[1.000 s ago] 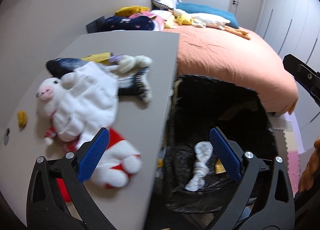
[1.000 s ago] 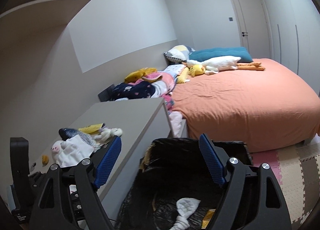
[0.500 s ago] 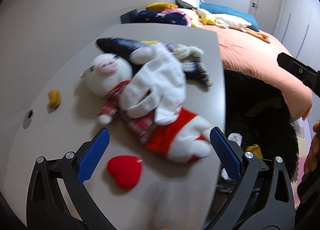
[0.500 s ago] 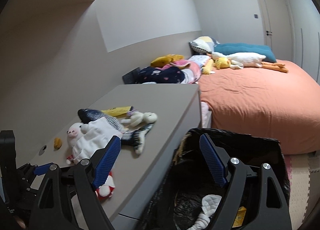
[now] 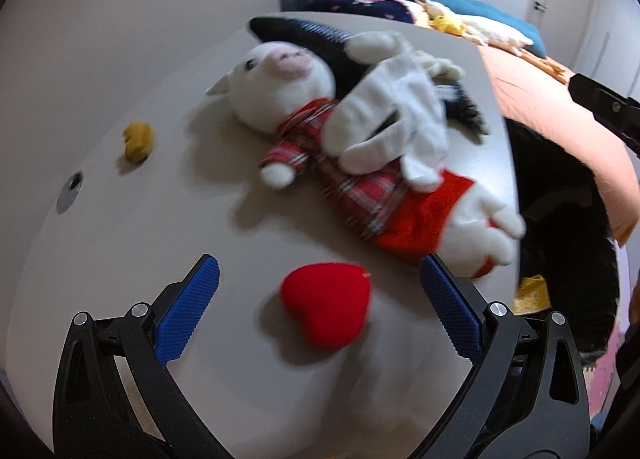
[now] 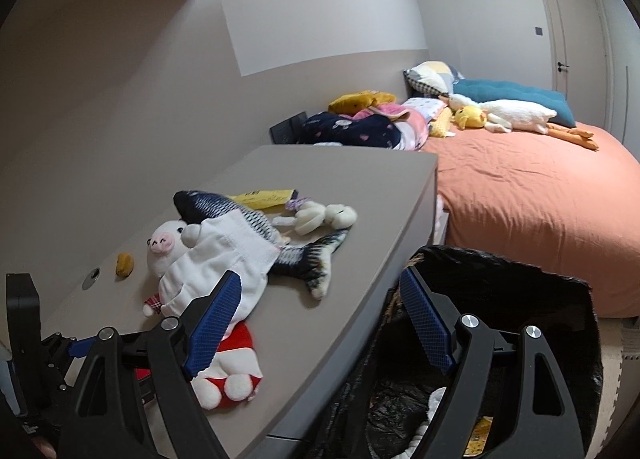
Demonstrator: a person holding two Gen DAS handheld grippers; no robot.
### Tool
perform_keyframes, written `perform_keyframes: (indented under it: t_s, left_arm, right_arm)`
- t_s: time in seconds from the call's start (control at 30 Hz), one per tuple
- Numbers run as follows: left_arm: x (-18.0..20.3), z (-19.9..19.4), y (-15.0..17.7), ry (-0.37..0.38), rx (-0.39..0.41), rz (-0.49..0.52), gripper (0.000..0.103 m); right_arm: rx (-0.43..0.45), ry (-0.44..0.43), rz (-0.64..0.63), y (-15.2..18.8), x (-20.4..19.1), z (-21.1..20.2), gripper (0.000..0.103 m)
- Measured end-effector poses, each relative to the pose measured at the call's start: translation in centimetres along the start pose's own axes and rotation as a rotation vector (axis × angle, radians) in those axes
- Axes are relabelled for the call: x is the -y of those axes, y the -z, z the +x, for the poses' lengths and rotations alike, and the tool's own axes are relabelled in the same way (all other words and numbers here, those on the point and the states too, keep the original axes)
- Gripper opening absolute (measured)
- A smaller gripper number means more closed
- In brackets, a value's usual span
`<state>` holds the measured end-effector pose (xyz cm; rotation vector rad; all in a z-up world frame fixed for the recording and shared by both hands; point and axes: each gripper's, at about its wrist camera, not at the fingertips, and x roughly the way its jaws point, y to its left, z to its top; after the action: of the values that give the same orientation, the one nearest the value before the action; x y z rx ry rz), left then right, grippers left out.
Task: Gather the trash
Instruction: 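Move the left tool back to the desk and grasp the red heart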
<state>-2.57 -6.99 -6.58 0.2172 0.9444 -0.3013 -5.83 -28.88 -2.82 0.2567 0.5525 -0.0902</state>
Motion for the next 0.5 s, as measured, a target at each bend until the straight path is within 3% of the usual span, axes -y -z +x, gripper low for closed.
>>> perform_keyframes:
  t_s: [0.1,0.27,0.5]
  left_arm:
    - [-0.8,0.5,0.3,-0.005,-0.008,-0.016,0.094]
    - [-1.2,1.4,0.7,-0.004,-0.03,-0.022,0.065]
    - [-2.2,1.7,0.9,0.012,-0.024,-0.055,0.054]
  right_arm:
    - [-0.022,-0.025,-0.005,0.1,-0.7,0.9,0.082]
    - [-0.051,-0.055,-0.014,0.3,-1.8,2.3,0.082]
    - [-0.083,-0.084,-0.017,0.3,-3.2,4.3,0.082]
